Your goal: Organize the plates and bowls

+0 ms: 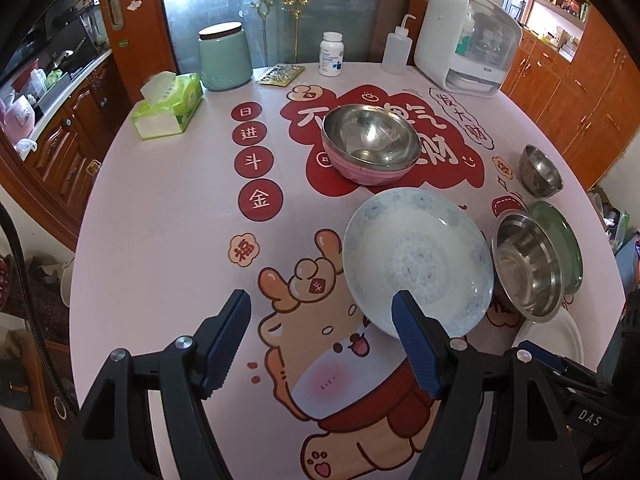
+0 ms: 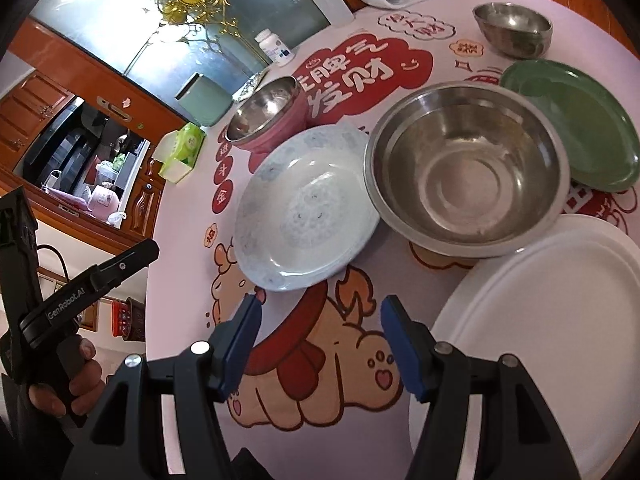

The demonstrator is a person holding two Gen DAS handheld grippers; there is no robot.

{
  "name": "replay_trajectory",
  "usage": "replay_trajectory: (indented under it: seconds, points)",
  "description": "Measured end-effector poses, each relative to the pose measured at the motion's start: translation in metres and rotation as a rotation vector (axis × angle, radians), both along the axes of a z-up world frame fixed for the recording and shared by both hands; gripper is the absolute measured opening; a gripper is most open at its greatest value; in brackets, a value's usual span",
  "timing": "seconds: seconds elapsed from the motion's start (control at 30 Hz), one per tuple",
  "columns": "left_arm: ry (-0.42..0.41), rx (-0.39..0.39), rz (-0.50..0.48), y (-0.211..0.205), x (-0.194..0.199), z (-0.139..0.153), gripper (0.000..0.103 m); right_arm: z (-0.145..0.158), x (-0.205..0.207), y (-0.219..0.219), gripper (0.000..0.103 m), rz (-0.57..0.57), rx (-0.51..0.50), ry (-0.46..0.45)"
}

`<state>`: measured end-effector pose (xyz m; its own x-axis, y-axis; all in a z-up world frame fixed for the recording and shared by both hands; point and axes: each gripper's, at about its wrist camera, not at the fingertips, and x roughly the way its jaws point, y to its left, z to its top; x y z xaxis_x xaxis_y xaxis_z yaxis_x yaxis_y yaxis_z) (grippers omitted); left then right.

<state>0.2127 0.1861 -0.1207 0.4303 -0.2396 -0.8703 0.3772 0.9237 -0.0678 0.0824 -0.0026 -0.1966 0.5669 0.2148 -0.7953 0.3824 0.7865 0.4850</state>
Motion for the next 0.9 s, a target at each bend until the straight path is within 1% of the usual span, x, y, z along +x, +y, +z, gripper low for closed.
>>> replay_trajectory:
  seconds: [0.23, 0.4, 0.6, 0.73, 0.9]
  points:
    - [0.032, 0.007, -0.018, -0.017, 0.017, -0.021, 0.072, -0.013, 0.01, -0.014, 0.062, -0.041, 0.005, 0.011]
    - [0.058, 0.003, -0.044, -0.027, 0.028, -0.04, 0.072, -0.02, 0.016, -0.014, 0.062, -0.054, -0.003, -0.015]
    - [0.076, -0.017, -0.068, -0.038, 0.037, -0.059, 0.072, -0.028, 0.021, -0.014, 0.062, -0.089, -0.029, -0.05]
    - [0.087, -0.056, -0.09, -0.041, 0.039, -0.069, 0.072, -0.035, 0.025, -0.015, 0.062, -0.095, -0.019, -0.071]
    - [0.097, -0.062, -0.1, -0.045, 0.045, -0.08, 0.072, -0.042, 0.028, -0.014, 0.062, -0.121, -0.023, -0.081]
